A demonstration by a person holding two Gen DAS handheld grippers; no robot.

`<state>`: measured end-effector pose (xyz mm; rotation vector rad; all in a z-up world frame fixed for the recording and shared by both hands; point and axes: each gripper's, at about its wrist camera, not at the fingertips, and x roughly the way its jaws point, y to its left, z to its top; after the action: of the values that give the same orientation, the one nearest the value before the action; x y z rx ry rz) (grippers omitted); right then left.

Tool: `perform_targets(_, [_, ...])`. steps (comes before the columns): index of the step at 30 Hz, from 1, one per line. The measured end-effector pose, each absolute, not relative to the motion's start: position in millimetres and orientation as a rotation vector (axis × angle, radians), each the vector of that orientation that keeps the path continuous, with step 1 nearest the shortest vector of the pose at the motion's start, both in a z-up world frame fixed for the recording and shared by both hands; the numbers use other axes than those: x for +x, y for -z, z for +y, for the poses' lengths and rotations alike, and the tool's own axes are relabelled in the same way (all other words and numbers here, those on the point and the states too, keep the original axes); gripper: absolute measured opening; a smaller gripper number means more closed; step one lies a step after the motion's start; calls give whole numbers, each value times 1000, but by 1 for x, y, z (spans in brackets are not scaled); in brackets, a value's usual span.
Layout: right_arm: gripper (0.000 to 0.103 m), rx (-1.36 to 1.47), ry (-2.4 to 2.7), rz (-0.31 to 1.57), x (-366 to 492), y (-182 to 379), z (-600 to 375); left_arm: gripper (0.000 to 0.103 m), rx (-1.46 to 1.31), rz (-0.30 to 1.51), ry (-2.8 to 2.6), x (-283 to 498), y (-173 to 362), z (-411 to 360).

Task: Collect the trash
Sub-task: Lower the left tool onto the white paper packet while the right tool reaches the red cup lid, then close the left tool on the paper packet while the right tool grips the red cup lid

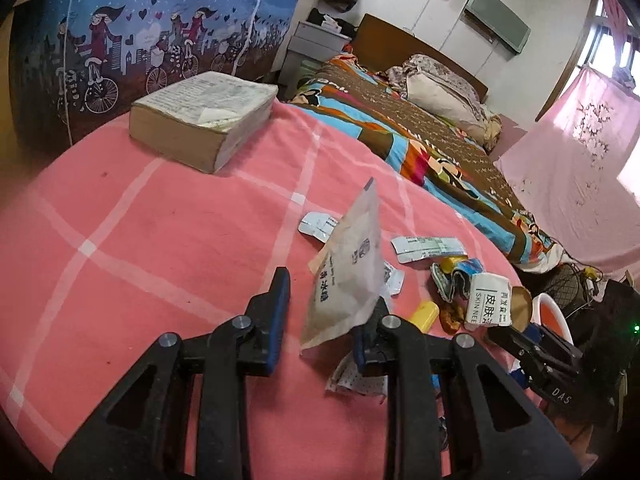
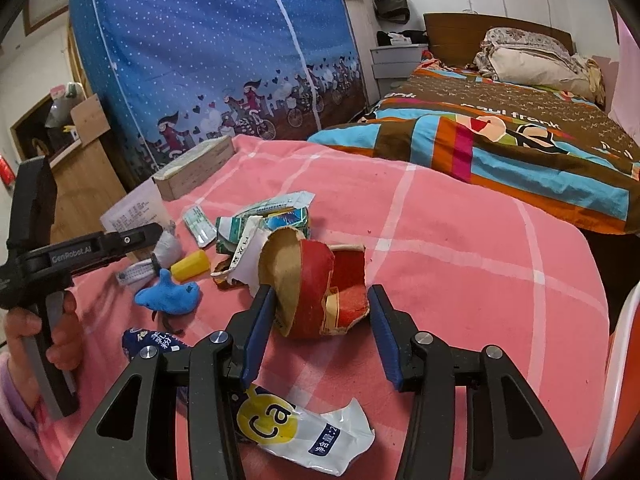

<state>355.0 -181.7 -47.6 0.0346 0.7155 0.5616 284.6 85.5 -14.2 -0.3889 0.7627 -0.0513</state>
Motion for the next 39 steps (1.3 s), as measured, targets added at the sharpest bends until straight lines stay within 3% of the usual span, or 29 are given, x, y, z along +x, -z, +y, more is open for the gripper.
perform_targets(3, [48,28,-560,717,355,48,-181,19,-356,763,54,284,14,81])
perform_targets(5, [46,31,-561,721,355,48,-181,17,-338,751,47,282,12,79])
perform_targets(15, [30,2,-563,641,340,42,-179,16,-334,630,38,262,-2,82])
perform_targets(27, [30,-46,-535,302,287,11,-189,16,-272,406,163,215,-33,50])
perform_targets(39, [30,18,-382,50,253,-24,-259,16,-129,263,318,204,-79,-45])
